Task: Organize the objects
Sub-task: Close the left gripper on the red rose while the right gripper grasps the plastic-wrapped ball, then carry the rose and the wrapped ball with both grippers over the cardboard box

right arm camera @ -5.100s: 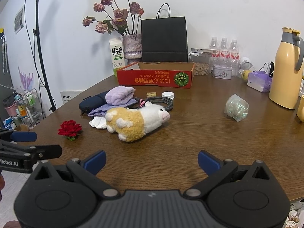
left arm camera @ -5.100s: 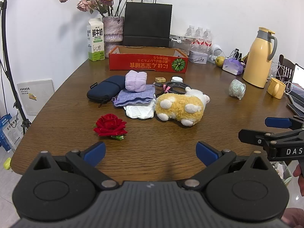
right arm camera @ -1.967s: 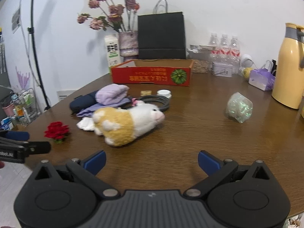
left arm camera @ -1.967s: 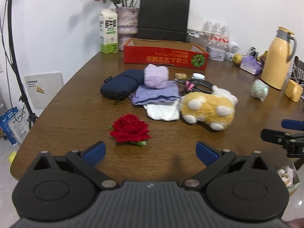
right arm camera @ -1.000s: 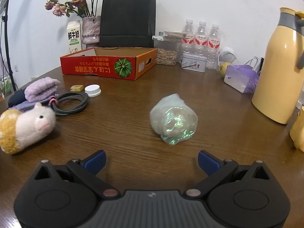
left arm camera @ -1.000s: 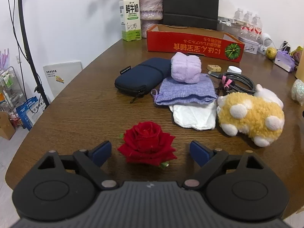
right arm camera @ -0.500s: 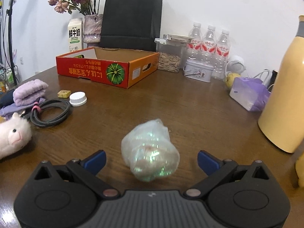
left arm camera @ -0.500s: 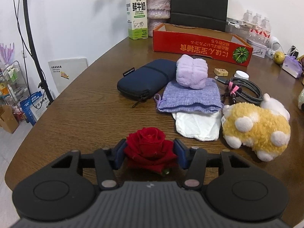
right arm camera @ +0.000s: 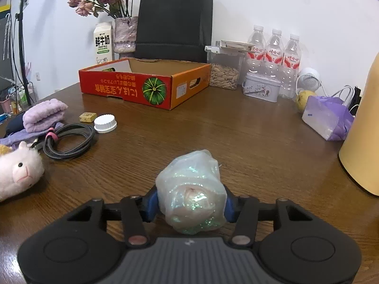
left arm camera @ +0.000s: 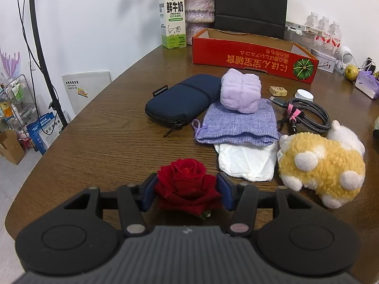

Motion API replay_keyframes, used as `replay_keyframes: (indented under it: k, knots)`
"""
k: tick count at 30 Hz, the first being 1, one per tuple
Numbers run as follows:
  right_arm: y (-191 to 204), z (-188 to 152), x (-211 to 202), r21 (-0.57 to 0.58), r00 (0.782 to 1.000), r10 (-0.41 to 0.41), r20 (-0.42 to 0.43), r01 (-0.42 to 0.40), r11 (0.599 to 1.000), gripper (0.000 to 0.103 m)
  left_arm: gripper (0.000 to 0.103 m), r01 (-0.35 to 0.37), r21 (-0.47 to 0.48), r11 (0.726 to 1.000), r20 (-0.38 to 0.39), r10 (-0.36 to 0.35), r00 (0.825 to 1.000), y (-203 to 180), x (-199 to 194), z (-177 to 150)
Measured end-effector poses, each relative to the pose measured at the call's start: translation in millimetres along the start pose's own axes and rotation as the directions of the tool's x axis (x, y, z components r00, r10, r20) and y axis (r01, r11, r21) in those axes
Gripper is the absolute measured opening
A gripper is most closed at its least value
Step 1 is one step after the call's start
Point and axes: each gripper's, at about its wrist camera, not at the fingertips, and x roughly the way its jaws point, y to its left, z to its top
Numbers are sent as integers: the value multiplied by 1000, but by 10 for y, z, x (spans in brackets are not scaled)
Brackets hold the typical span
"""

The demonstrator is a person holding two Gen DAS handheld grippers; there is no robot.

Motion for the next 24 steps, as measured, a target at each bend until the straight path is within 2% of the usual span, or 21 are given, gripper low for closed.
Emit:
replay_keyframes:
  k: [8,15,24]
  knots:
    - [190,-14,-130,-30,999,14,30,-13,999,46,43,11,14,1000,2,-11,1000,3,-27,7]
    - [464,-17,-312,-45,998,36,42,-34,998,46,41,31,2,1000,4,-31,1000,105,-70,-23]
    - [906,19,-524,-53,996,56,68,-53,997,46,39,76,17,997,45,-77,996,220,-206,-66]
